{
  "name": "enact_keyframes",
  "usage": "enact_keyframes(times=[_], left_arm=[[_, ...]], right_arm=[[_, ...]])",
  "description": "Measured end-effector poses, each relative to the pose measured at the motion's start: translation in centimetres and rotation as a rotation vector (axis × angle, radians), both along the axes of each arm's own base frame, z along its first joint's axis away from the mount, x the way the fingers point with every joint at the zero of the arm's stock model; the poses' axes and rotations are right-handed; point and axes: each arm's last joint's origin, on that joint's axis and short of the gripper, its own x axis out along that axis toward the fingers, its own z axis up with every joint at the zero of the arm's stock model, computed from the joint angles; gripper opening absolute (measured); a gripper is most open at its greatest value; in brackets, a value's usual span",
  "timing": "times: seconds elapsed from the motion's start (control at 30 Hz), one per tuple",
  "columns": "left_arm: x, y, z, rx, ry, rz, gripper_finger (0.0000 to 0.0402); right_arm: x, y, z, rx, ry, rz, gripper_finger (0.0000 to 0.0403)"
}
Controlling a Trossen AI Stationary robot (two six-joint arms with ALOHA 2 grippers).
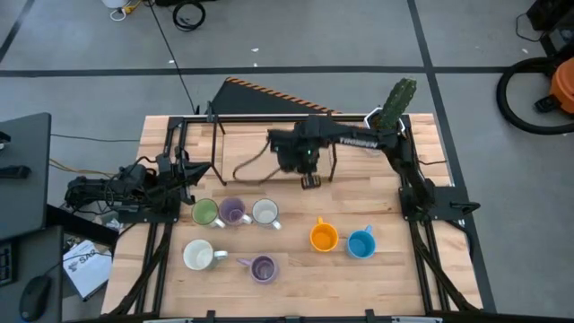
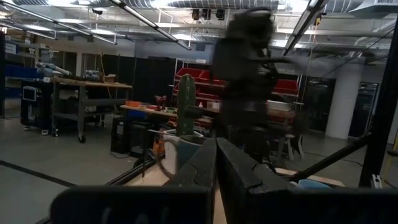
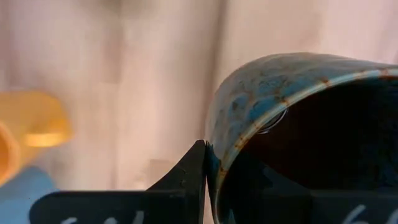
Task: Place coffee mugs
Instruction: Put the blue and brown mug on the shelf
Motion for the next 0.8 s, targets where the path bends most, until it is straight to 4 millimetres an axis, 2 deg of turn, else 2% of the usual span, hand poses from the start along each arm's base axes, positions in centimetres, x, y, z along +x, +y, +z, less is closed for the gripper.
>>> enact_keyframes(times=[0.17,0.3,0.53,0.8], left_arm=[[0.0,0.0,-0.1,-0.027,0.002,-0.008,0.0016],[0.1,0.0,-0.2,-0.049,0.007,-0.014,0.0016],[0.1,0.0,-0.3,-0.052,0.008,-0.016,0.0016],[0.1,0.0,-0.3,-0.052,0.011,-0.015,0.0016]], right_arm=[[-0.9,-4.4,0.0,-0.003,-0.007,-0.060,0.0053],[-1.1,-6.9,-0.5,0.012,-0.023,-0.073,0.0053],[-1.4,-8.9,-1.5,0.018,-0.015,0.005,0.0054],[-2.3,-11.1,-2.6,0.027,0.006,-0.031,0.0054]])
